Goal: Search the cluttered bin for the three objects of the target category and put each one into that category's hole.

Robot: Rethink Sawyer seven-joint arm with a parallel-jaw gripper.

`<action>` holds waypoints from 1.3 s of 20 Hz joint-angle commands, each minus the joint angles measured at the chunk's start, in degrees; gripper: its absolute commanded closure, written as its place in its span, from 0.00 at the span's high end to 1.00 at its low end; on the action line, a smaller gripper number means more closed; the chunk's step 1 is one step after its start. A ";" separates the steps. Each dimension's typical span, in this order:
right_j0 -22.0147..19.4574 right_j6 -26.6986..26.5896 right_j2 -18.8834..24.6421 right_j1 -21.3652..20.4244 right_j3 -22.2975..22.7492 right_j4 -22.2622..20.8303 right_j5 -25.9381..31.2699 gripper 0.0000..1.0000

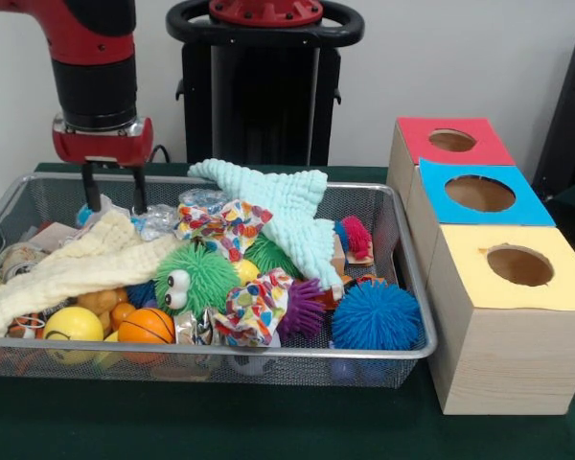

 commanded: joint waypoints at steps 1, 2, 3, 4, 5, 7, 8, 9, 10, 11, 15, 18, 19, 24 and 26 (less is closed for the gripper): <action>2.29 11.92 -1.00 1.63 4.15 3.17 -3.66 1.00; 2.55 12.05 -1.13 1.77 3.99 3.39 -3.76 1.00; 2.73 12.30 -1.28 1.77 4.52 3.51 -4.36 1.00; 2.92 12.56 -1.44 1.76 5.05 3.63 -4.95 1.00; 3.19 12.83 -1.62 1.89 5.26 3.82 -5.41 1.00; 3.72 13.21 -1.99 2.09 5.61 4.29 -6.18 1.00; 3.98 13.36 -2.23 2.04 5.86 4.53 -6.48 1.00; 4.14 13.36 -2.31 1.99 5.94 4.81 -6.56 1.00; 4.33 13.29 -2.49 1.96 6.06 5.15 -6.65 1.00; 4.47 13.25 -2.61 1.84 6.24 5.40 -6.71 1.00; 5.23 13.24 -3.28 1.79 6.67 6.32 -7.33 1.00; 5.96 13.35 -3.98 3.03 6.24 6.59 -8.76 1.00; 6.28 13.51 -4.32 3.63 6.07 6.62 -9.51 1.00; 7.32 13.85 -5.64 7.92 4.64 6.90 -14.13 1.00; 7.81 13.88 -6.19 9.20 4.31 7.18 -15.73 1.00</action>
